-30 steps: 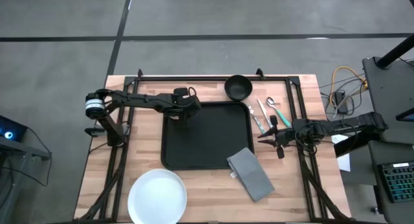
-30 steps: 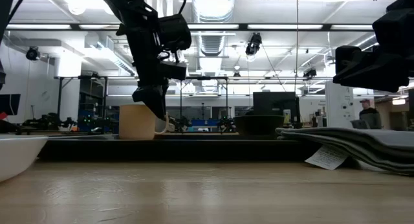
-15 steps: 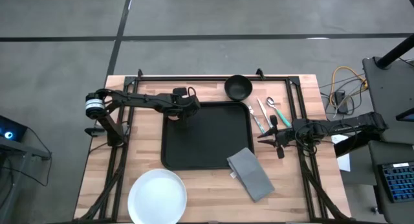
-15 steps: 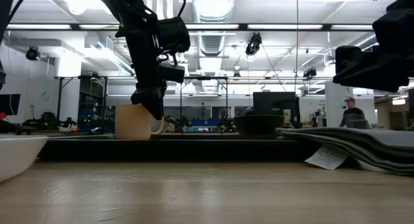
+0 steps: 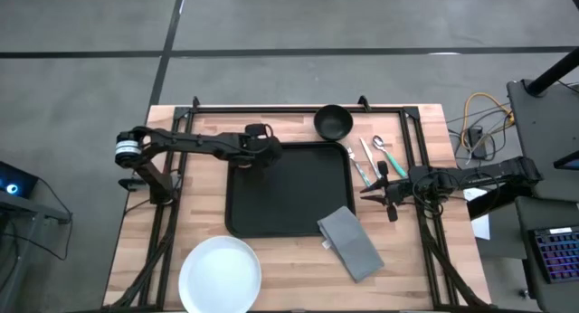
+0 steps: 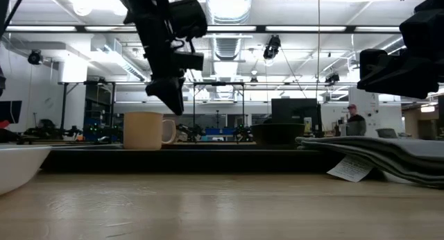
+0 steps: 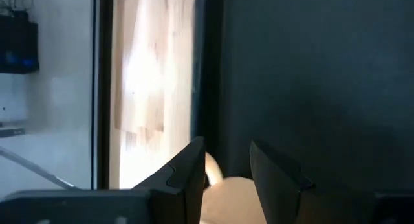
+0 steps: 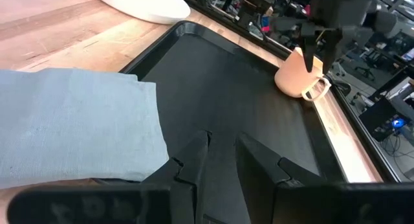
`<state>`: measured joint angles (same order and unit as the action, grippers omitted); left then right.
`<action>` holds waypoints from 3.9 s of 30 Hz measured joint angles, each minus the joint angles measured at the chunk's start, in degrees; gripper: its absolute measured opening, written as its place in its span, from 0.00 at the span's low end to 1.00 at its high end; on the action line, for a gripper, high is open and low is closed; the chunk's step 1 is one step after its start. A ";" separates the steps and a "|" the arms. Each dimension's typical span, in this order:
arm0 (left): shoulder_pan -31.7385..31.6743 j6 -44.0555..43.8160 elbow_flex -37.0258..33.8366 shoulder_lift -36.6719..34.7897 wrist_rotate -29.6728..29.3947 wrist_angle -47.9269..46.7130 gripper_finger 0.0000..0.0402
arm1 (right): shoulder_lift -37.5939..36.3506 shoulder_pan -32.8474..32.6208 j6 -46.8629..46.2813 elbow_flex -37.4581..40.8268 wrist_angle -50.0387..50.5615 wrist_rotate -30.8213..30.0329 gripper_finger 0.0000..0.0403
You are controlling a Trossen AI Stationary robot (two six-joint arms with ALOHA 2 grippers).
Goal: Set up tray
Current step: Put the white plate at the bottom of the yellow mug on the black serving tray
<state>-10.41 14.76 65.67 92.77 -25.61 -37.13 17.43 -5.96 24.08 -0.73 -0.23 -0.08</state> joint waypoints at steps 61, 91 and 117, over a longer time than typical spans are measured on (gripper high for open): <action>39.06 -44.26 -0.11 -1.79 6.27 -9.97 0.26 | -0.02 -0.01 0.03 0.00 -0.01 -0.02 0.17; 47.35 -79.18 -11.18 -8.54 15.53 -13.96 0.26 | 0.02 -0.02 0.05 -0.01 0.00 -0.01 0.17; 52.38 -98.75 -31.53 -26.47 23.89 -1.23 0.26 | 0.00 -0.01 0.01 0.00 -0.02 -0.02 0.17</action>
<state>41.97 -83.99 34.14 66.30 -1.72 -38.37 17.43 -5.97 24.09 -0.73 -0.24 -0.10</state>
